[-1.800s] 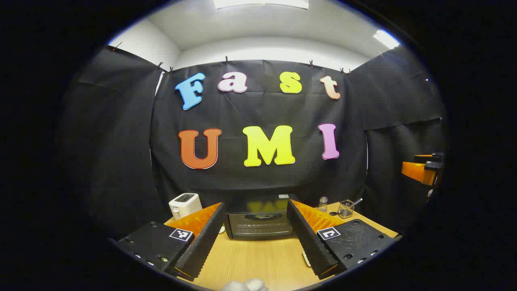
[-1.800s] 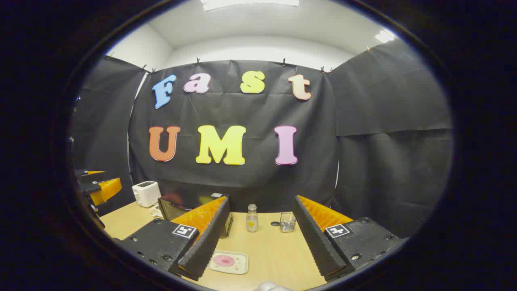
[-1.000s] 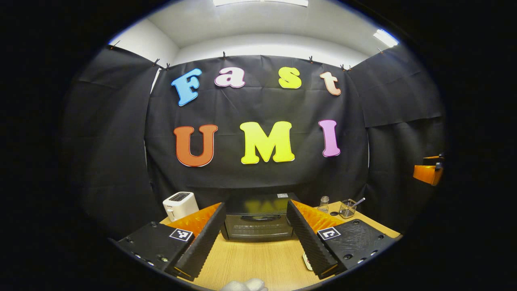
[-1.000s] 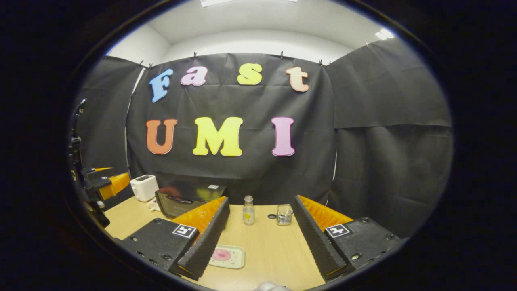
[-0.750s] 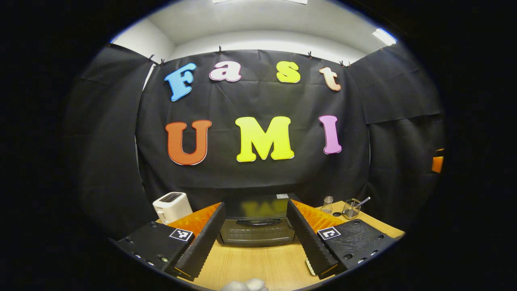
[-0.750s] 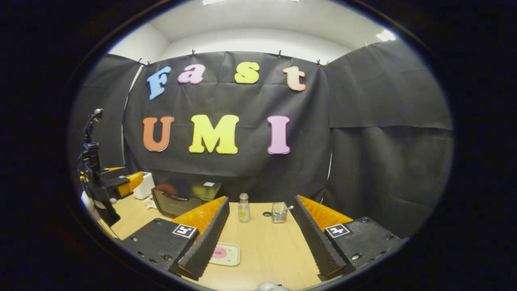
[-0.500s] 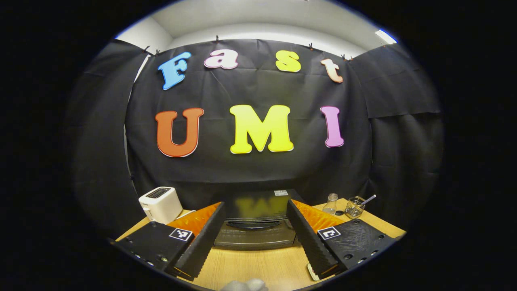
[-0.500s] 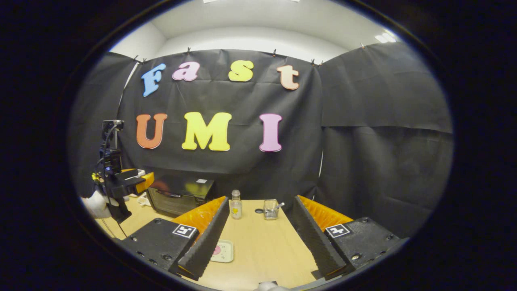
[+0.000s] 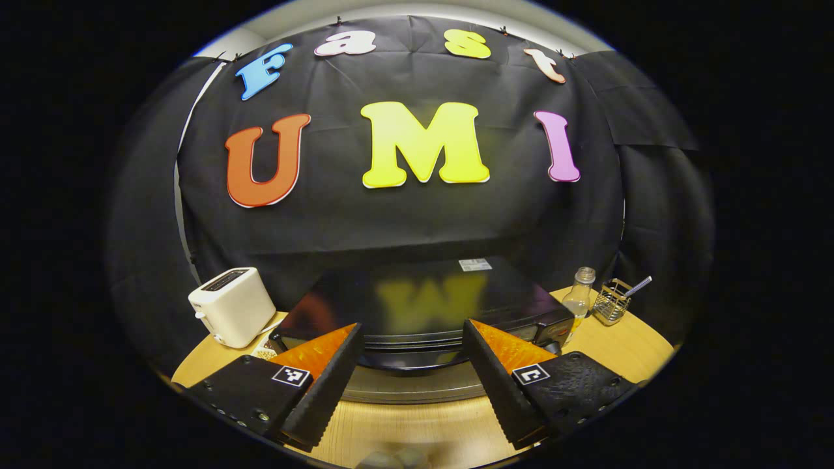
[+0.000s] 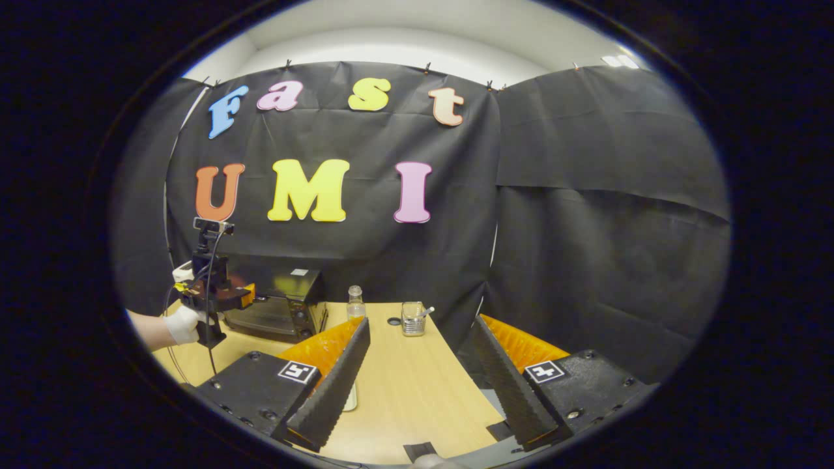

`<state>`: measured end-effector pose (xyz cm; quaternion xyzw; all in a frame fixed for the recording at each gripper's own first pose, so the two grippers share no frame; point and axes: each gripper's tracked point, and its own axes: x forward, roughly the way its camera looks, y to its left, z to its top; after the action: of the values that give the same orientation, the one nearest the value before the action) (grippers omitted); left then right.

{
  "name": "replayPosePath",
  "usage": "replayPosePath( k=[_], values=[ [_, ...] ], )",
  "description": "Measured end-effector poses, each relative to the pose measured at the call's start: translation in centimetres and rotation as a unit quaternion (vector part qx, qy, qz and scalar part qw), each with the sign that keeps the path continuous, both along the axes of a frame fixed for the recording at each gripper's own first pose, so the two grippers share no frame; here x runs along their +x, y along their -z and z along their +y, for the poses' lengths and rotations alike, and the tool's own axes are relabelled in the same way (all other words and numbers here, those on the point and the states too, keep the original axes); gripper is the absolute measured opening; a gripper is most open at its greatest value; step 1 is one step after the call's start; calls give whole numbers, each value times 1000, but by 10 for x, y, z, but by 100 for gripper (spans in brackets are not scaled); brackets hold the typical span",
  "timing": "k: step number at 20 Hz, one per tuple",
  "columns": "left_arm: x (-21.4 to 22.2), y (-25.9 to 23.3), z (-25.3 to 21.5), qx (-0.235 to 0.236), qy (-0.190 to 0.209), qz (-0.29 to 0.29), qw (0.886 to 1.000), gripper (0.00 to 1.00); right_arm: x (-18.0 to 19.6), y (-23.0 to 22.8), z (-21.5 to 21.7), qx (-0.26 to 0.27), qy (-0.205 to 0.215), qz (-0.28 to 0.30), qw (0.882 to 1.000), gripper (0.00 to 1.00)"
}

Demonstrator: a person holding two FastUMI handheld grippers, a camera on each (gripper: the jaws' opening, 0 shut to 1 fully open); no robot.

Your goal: Open the electric oven with the left hand, put the food in, and close the electric oven.

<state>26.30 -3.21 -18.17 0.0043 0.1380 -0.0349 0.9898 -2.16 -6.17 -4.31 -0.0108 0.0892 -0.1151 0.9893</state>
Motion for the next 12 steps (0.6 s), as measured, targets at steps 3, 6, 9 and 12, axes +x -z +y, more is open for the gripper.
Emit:
replayPosePath(
  k=[3, 6, 9, 12],
  values=[
    [6, 5, -3, -9, 8, 0, 1000, 97, 10, 5, 8, 6, -4, 8, 1000, 100],
    [7, 7, -2, -8, 10, 2, 1000, 97, 18, 8, 19, 8, -16, 9, 1000, 100],
    [0, 9, -3, -13, 9, 12, 1000, 97, 21, 8, 26, 8, -27, 8, 1000, 100],
    [-8, 9, -3, -13, 10, 17, 1000, 97, 22, 12, 31, 14, -37, 9, 999, 100]
  ],
)
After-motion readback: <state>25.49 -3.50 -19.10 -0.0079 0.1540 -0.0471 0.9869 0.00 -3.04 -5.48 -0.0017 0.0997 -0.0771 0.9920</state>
